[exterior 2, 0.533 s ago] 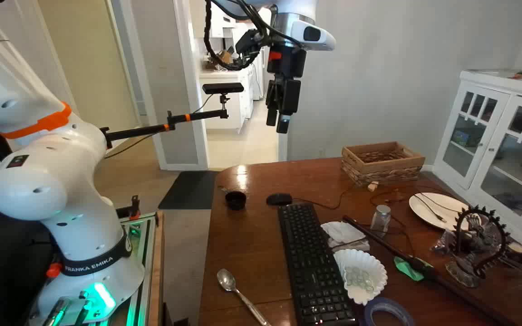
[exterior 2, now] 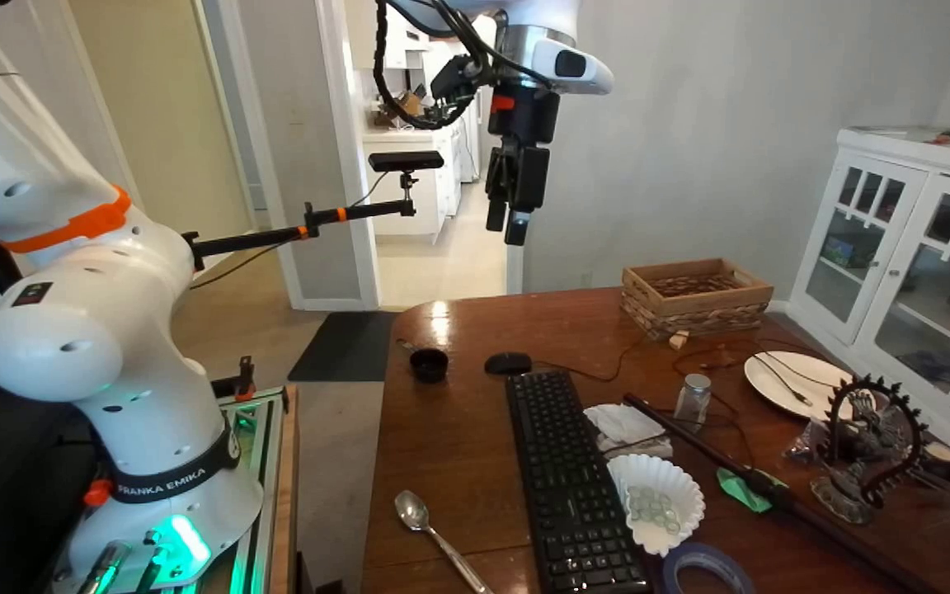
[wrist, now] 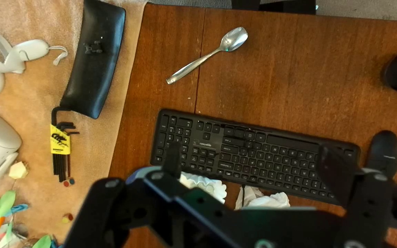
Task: Press the enter button on the keyboard
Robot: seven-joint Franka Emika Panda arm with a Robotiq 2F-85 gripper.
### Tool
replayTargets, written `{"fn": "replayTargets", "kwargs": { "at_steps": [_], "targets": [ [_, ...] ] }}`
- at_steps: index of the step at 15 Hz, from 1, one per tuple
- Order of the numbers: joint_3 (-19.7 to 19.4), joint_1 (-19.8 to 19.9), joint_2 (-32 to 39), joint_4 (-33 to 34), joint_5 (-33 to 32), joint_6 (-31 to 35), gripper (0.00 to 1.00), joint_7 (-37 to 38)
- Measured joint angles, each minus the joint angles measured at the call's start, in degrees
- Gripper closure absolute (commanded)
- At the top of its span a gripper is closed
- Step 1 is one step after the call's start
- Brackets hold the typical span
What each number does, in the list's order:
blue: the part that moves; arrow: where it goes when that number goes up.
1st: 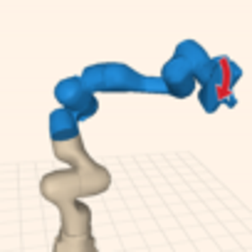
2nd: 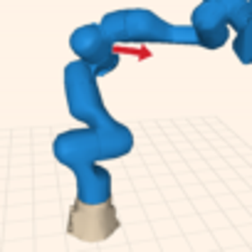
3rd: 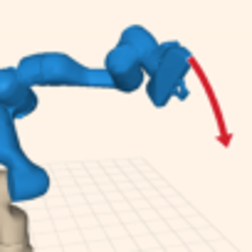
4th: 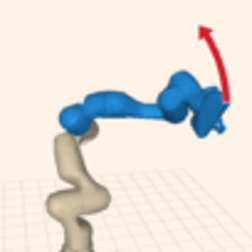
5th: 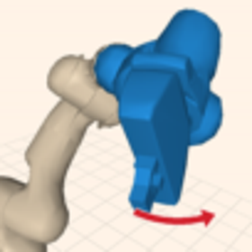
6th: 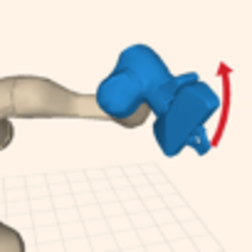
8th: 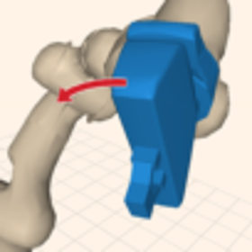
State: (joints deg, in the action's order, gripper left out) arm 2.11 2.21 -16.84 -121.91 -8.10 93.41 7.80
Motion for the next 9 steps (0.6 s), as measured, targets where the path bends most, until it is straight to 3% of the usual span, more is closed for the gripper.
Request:
{"fn": "replayTargets", "kwargs": {
  "at_steps": [5, 9],
  "targets": [
    [-3.75, 0.69, 5.74, 0.59, 1.89, 1.24, 0.00, -0.52],
    [-5.82, 1.38, 11.99, 0.56, 7.42, 8.52, 0.00, -0.25]
  ]
}}
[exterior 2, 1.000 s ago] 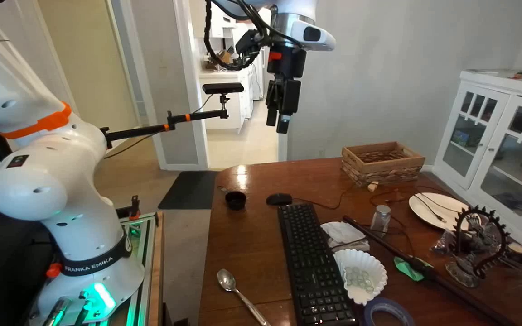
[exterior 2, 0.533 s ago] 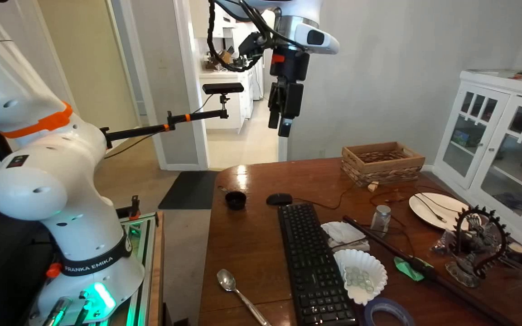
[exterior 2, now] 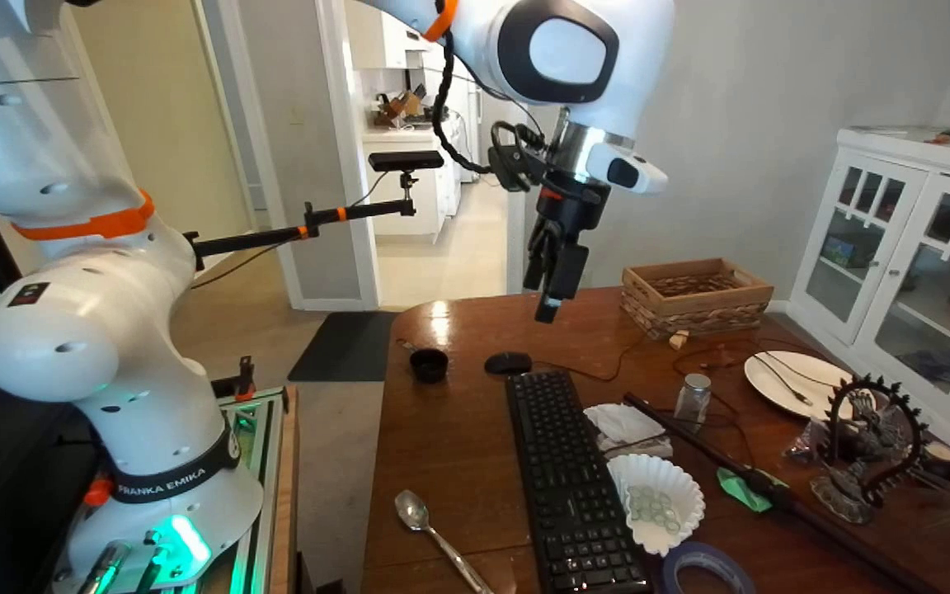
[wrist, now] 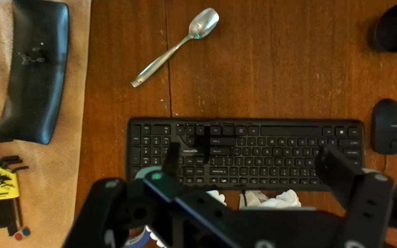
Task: Press the enter button on the keyboard
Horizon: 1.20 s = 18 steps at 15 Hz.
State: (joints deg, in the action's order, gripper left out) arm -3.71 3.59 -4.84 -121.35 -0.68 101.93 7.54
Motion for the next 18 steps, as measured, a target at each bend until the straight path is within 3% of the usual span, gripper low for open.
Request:
{"fn": "replayTargets", "kwargs": {
  "at_steps": [1, 2, 4, 12, 13, 18],
  "targets": [
    [-0.17, 0.13, 1.41, -0.08, 1.26, 2.33, 0.00, 0.00],
    [-0.27, 0.19, 2.78, -0.20, 2.16, 4.84, 0.25, -0.02],
    [-0.31, 0.19, 5.00, -0.54, 2.59, 9.42, 0.34, -0.15],
    [0.04, 0.08, 11.84, -4.26, 2.49, 23.19, 0.96, -0.28],
    [0.12, 0.07, 12.66, -4.70, 2.49, 23.90, 1.00, -0.28],
    [0.24, 0.07, 16.55, -5.37, 2.50, 25.31, 1.00, -0.28]
  ]
}}
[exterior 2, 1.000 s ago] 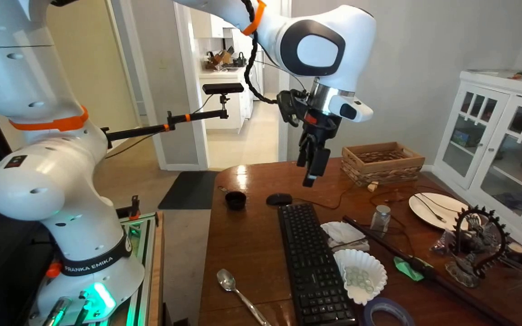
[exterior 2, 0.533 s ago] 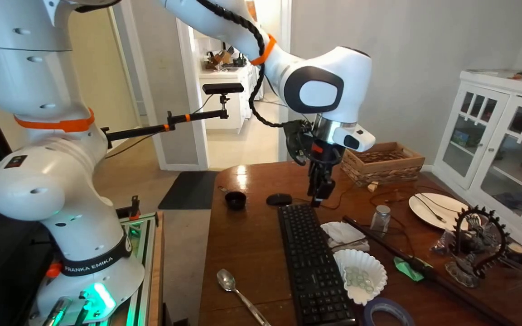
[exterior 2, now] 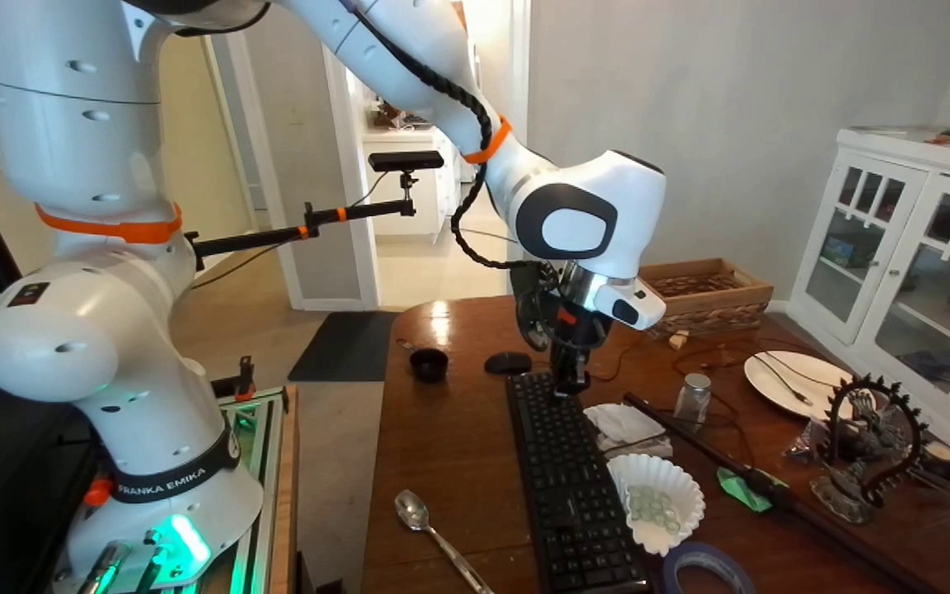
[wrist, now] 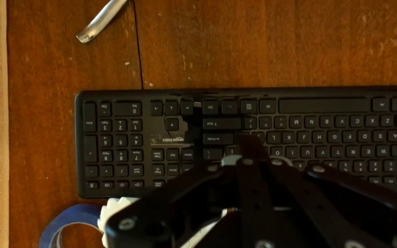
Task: Press the enter button on the keyboard
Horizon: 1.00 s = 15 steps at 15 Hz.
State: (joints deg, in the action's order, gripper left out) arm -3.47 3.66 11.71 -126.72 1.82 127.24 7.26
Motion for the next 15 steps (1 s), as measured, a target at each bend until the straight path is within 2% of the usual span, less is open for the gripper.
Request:
{"fn": "replayTargets", "kwargs": {
  "at_steps": [3, 11, 15],
  "targets": [
    [0.05, -0.16, 1.72, -0.18, 0.00, 2.67, 0.99, 0.48],
    [-0.32, -0.04, 2.25, 0.26, -0.02, 2.88, 1.00, 0.35],
    [-0.67, 0.70, 4.97, 0.59, -0.02, 4.14, 1.00, -1.07]
  ]
}}
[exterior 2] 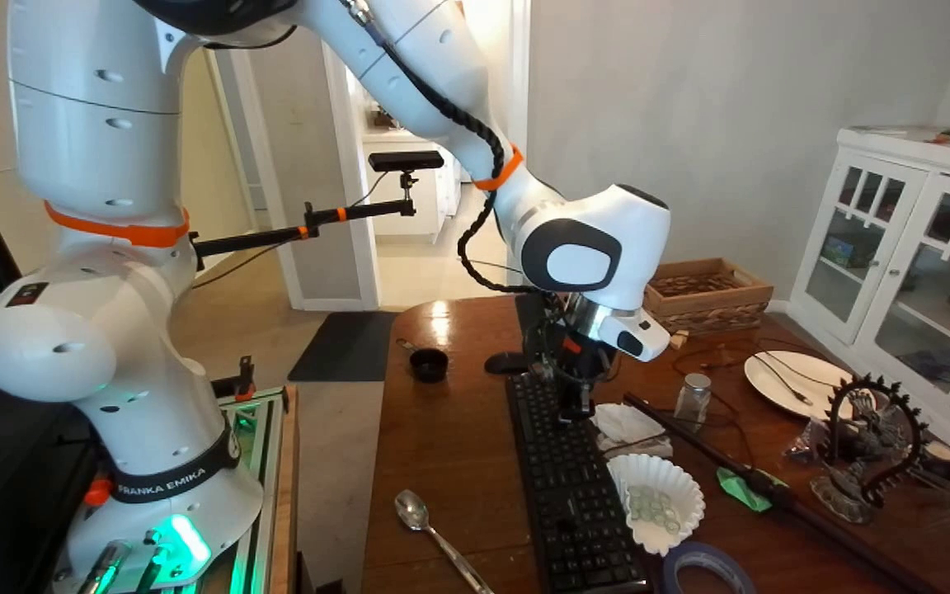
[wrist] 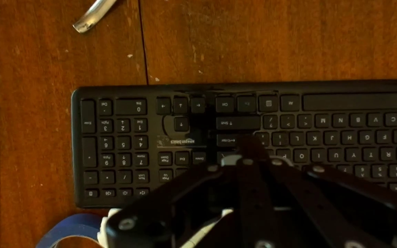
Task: Press the enter button on the keyboard
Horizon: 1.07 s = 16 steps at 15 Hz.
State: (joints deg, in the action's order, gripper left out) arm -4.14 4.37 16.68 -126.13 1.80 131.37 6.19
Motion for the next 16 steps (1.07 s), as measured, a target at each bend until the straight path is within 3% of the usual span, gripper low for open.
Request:
{"fn": "replayTargets", "kwargs": {
  "at_steps": [16],
  "targets": [
    [1.02, 0.26, 11.62, 4.41, 0.11, 7.40, 1.00, -4.72]
  ]
}}
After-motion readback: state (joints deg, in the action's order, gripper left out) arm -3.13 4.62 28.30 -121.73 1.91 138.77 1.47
